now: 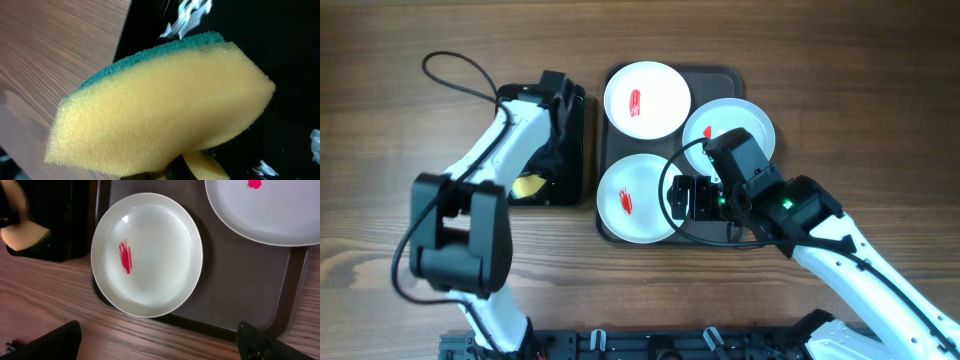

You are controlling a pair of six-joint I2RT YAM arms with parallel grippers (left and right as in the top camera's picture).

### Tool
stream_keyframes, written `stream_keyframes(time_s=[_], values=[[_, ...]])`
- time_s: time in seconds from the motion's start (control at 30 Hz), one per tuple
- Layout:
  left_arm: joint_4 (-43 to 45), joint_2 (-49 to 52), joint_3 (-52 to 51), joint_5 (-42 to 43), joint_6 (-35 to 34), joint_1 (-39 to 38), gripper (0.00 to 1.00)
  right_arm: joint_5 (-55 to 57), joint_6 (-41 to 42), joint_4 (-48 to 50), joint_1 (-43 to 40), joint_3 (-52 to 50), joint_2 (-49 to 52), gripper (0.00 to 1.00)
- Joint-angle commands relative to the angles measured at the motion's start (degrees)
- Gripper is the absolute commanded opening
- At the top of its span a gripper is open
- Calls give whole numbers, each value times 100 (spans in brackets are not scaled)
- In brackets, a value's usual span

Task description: Clean dirty plates on tray and stack at the side

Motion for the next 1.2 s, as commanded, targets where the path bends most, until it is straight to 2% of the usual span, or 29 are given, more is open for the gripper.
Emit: stream_keyframes(time_s=[0.0, 0.3, 0.73, 0.93, 1.17], values=[[39, 420, 74, -872, -144, -289, 4, -76, 35, 15, -7, 85, 74, 100], [68, 748, 74, -1554, -142, -986, 4, -74, 33, 17, -7, 85, 74, 100], [28, 750, 74, -1237, -111, -1478, 4, -74, 33, 17, -7, 85, 74, 100], [-153, 750, 74, -1759, 31, -1775, 4, -72, 35, 20, -7, 85, 74, 100], [-170, 750, 74, -1731, 31, -2081, 4, -74, 35, 17, -7, 85, 74, 100]])
